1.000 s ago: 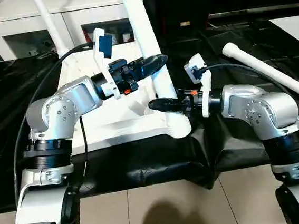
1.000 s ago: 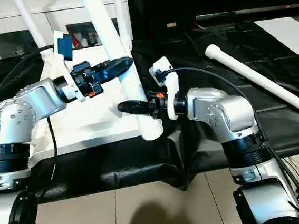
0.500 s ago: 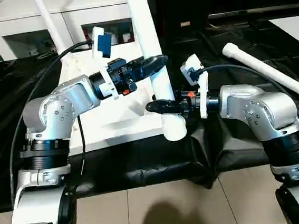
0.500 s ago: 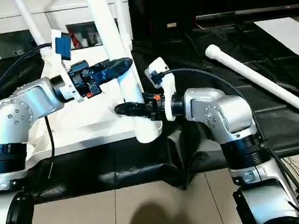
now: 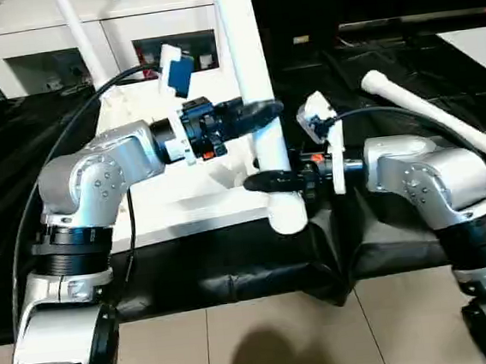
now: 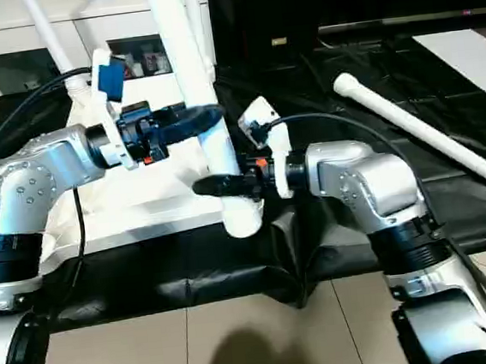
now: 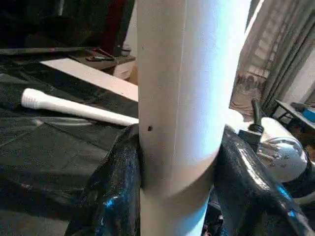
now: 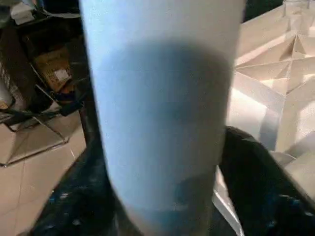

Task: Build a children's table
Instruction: Pick table leg

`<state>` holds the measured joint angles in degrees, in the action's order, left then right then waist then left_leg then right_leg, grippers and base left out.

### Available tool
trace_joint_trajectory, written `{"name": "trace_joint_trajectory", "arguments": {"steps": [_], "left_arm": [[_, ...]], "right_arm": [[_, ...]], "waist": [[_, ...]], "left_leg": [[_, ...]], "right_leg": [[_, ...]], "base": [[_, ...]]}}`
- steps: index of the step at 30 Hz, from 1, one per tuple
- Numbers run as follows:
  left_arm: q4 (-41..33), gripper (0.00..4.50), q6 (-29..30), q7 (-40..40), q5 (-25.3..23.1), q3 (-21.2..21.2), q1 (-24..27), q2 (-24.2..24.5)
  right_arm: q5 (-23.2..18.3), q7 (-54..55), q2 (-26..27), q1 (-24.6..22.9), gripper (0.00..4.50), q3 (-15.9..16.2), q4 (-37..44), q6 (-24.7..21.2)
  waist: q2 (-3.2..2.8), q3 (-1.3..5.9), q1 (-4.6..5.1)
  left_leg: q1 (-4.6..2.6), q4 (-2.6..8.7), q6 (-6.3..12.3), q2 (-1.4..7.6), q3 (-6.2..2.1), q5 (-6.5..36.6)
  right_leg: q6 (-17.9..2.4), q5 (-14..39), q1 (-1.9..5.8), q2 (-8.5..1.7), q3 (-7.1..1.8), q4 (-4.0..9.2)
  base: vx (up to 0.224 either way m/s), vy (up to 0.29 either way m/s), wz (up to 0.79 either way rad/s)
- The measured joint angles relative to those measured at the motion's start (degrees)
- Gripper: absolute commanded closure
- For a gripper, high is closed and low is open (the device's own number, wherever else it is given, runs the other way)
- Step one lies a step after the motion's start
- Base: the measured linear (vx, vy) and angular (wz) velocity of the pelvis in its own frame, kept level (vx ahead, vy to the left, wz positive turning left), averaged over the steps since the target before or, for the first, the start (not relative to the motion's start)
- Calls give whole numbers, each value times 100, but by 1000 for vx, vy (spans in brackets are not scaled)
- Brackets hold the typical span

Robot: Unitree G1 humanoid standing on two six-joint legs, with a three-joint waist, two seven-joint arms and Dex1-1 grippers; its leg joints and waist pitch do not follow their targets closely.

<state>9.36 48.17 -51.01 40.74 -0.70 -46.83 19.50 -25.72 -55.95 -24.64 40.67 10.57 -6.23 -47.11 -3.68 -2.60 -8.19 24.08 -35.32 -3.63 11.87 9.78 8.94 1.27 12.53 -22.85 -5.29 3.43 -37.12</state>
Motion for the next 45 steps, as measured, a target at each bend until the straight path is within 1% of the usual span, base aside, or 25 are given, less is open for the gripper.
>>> {"name": "trace_joint_trajectory", "arguments": {"steps": [6, 11, 16, 22, 36, 38, 43, 45], "left_arm": [[0, 270, 0, -84, -27, 66, 0, 9], [0, 270, -24, -120, -64, 68, 0, 17], [0, 270, -91, -130, -112, 73, 0, 23], [0, 270, -112, -163, -136, 76, 0, 22], [0, 270, -189, -234, -213, 91, 0, 5], [0, 270, -189, -235, -216, 91, 0, 5], [0, 270, -203, -237, -230, 90, 0, 13], [0, 270, -203, -236, -234, 91, 0, 13]], "right_arm": [[50, -175, -122, -2, 148, 116, 51, -1], [51, -201, -147, -12, 148, 123, 51, -20], [39, -196, -147, -20, 148, 123, 51, -221], [11, -170, -126, -27, 148, 114, 50, -341], [-125, -60, 55, -32, 148, -4, -68, -412], [-141, -50, 68, -32, 175, -5, -71, -417], [-180, -55, 90, -32, 196, -5, -71, -435], [-185, -59, 90, -32, 223, -5, -71, -452]], "waist": [[2, 0, 2], [2, 0, -1], [2, 0, 0], [2, 0, 0], [2, 0, 0], [2, 0, 0], [2, 0, -3], [2, 0, -3]], "left_leg": [[0, -1, 2, 0, 0, -2], [0, -1, 6, 0, 0, -4], [0, -2, 9, 0, 0, -6], [0, -2, 11, 0, -1, -8], [0, -3, 11, 0, 0, -9], [0, -3, 12, 0, 0, -9], [0, -3, 12, 0, 0, -9], [0, -3, 12, 0, 0, -9]], "right_leg": [[-2, -2, -1, 0, 0, -1], [-5, -3, 0, 0, 0, -1], [-10, -6, 0, 0, 0, -2], [-12, -8, 0, 0, 0, -2], [-14, -10, 0, 0, 1, -3], [-14, -10, 0, 0, 0, -3], [-14, -10, 0, 0, 0, -3], [-14, -10, 0, 0, 0, -3]], "base": [[0, 0, 0], [0, 0, 0], [0, 0, 0], [0, 0, 0], [0, 0, 0], [0, 0, 0], [0, 0, 0], [0, 0, 0]]}}
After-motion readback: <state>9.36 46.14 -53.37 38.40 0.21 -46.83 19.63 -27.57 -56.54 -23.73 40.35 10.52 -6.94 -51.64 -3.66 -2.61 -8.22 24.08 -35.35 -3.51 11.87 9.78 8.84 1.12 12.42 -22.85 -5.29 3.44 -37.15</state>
